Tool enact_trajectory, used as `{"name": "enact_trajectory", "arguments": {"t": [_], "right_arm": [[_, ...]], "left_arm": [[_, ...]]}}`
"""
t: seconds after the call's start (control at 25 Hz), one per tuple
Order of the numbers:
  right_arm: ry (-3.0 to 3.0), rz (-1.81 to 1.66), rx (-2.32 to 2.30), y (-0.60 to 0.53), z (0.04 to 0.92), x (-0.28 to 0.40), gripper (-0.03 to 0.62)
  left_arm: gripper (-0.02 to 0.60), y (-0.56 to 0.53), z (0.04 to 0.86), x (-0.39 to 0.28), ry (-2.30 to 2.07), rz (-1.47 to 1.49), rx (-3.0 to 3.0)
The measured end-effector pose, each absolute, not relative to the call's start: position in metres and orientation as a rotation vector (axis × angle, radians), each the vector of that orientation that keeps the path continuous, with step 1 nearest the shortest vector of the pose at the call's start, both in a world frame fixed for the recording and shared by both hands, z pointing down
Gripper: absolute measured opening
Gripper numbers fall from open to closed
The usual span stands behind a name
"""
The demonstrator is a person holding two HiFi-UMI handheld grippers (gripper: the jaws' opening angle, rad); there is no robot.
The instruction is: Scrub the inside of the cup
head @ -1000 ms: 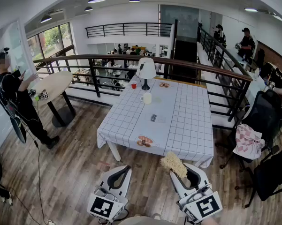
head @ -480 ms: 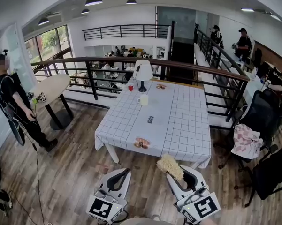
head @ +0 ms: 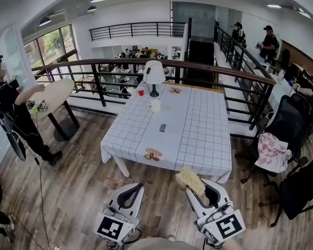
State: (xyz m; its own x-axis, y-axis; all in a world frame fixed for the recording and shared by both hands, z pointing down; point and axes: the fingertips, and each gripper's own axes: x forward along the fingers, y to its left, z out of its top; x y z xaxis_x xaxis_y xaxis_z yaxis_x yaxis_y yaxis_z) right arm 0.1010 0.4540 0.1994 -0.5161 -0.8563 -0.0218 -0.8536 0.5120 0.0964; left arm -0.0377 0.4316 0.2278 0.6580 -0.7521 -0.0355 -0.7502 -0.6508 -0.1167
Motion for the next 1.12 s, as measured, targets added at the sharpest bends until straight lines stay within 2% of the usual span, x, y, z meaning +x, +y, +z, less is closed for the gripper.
{"name": "enact_trajectory", "arguments": {"t": [0.56,1.12], "right_arm": [[-2.760,-0.080,1.481,0.442,0.214,0.140,0.138],[-2.743,-0.099,1.473,0.388,0.238,0.135,0.138]], "left_arm": [[0.014,0.426,0.242,-0.014,1.348,-0.017,-2.725],[0.014,0.376,0.261,-0.018,1.351,0.008,-2.723]]}}
